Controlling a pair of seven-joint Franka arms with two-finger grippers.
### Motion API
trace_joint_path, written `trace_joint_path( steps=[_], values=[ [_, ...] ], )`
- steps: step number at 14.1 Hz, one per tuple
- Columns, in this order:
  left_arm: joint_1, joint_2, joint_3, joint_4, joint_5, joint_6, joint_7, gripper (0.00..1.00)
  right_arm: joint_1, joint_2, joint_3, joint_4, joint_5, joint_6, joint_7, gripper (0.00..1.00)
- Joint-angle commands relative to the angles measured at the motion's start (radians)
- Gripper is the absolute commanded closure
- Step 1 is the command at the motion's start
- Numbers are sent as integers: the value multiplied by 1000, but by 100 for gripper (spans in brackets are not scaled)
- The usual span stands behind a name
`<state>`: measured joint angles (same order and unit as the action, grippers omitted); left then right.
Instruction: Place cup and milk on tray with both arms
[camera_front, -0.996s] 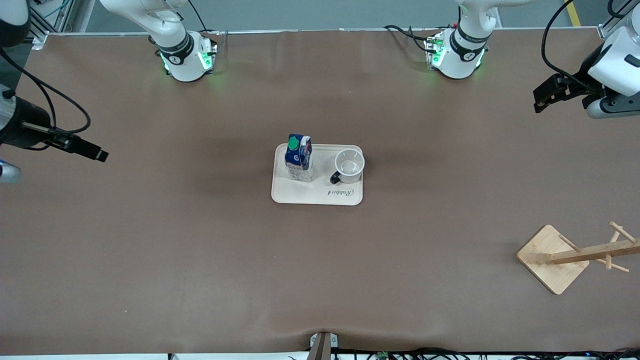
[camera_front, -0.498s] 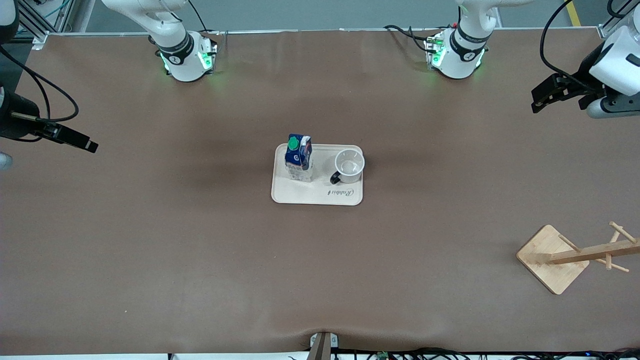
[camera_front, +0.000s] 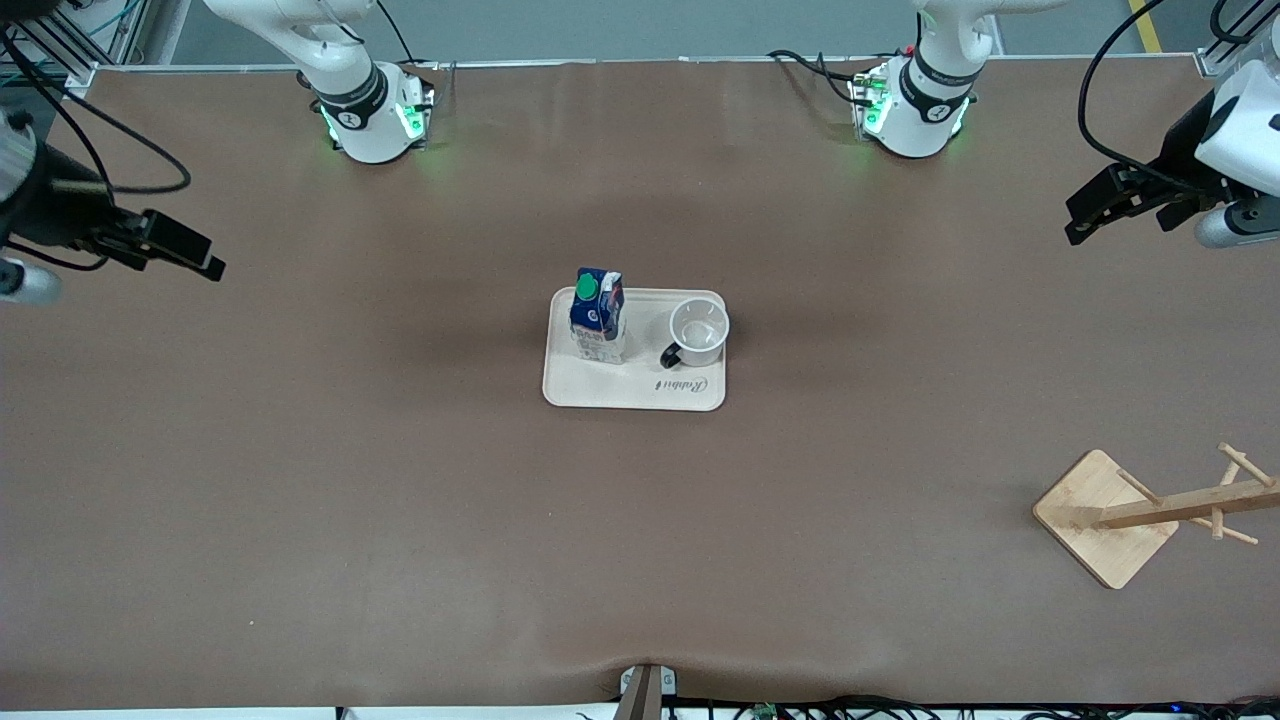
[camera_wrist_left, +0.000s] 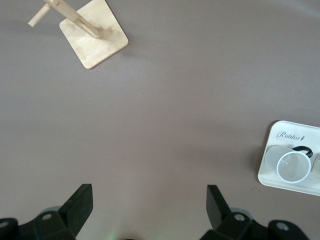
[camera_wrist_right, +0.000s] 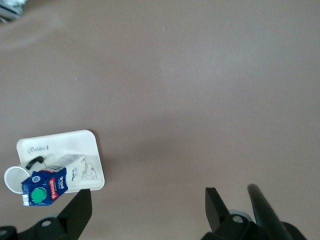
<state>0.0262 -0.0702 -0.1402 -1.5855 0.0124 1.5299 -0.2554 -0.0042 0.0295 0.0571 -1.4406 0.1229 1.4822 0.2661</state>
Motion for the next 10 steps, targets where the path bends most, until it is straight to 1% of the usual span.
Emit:
trace_joint_path(
  steps=[1, 3, 6, 10],
  values=[
    [1, 7, -1, -2, -12, 22, 5, 0, -36, 6, -35, 29, -17, -29, -10, 0],
    [-2, 12, -2, 1, -12, 22, 10, 0, -40, 1, -46, -4, -78, -55, -19, 0],
    [-3, 13, -2, 2, -11, 22, 22, 0, -43, -6, -91, -23, -86, -60, -219, 0],
    [3, 13, -1, 4, -6, 21, 87, 0, -14, -16, -79, -23, -126, -126, -251, 0]
  ],
)
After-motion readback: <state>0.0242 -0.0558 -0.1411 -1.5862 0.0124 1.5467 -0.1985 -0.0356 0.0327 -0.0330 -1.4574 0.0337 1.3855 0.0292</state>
